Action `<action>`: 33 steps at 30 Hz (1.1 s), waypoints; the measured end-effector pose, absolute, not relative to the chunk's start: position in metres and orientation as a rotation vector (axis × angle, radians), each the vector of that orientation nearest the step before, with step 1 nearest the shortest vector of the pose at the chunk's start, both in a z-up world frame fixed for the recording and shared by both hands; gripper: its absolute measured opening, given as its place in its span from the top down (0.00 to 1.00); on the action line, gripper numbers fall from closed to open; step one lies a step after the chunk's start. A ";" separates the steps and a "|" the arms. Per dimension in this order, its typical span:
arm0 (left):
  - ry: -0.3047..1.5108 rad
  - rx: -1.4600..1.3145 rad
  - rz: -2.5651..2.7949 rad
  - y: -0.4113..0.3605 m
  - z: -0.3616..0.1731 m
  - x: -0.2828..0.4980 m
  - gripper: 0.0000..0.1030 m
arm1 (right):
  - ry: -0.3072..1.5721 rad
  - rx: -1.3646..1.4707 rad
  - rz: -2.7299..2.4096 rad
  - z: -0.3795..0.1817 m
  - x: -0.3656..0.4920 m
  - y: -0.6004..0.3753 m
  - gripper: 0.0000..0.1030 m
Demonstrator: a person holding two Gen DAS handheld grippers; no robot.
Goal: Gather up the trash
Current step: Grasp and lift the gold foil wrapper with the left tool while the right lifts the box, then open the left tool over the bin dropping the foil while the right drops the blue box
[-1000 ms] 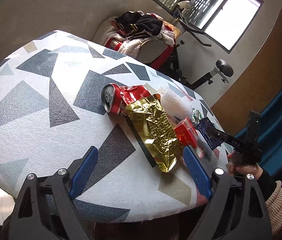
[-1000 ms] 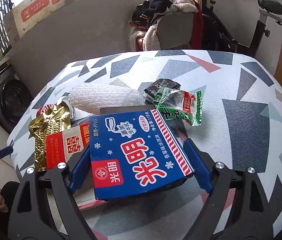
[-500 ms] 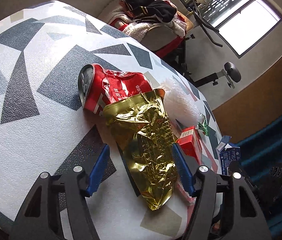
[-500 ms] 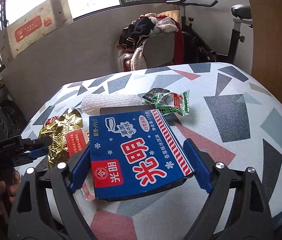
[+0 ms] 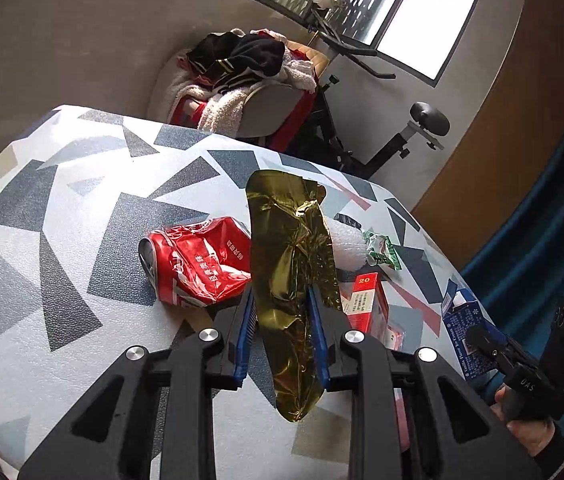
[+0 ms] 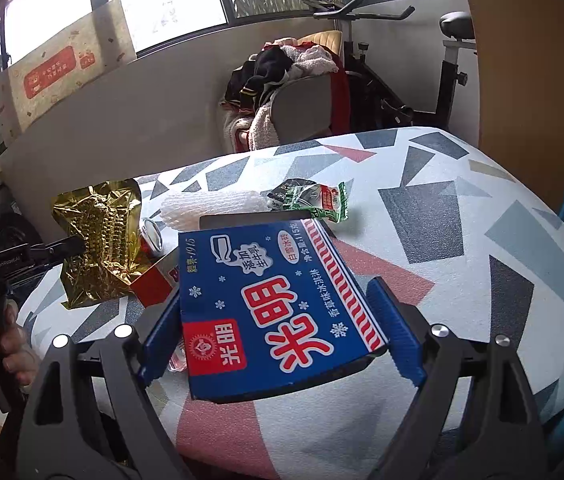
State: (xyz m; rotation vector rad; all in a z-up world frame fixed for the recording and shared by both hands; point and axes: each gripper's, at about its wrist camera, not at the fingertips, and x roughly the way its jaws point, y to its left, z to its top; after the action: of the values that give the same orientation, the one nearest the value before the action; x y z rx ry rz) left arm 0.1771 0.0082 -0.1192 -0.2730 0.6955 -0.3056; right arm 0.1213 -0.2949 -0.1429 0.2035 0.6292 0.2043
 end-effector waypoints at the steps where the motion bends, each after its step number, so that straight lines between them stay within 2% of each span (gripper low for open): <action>1: 0.678 -0.246 -0.298 0.011 -0.112 0.176 0.76 | 0.631 0.206 0.202 -0.143 0.121 -0.294 0.16; 8: 0.648 -0.166 -0.291 0.034 -0.088 0.163 0.76 | 0.639 0.204 0.218 -0.141 0.114 -0.281 0.16; 21: 0.641 -0.164 -0.438 0.046 -0.091 0.086 0.76 | 0.608 0.164 0.255 -0.118 0.075 -0.258 0.16; 33: 0.684 -0.057 -0.589 0.006 -0.123 0.026 0.76 | 0.583 0.170 0.252 -0.111 0.038 -0.259 0.16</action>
State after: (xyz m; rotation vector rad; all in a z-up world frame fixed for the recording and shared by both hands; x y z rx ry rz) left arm 0.0257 0.0056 -0.1229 -0.0568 0.6837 -0.5887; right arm 0.0380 -0.2592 -0.1109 0.1703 0.5833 0.2525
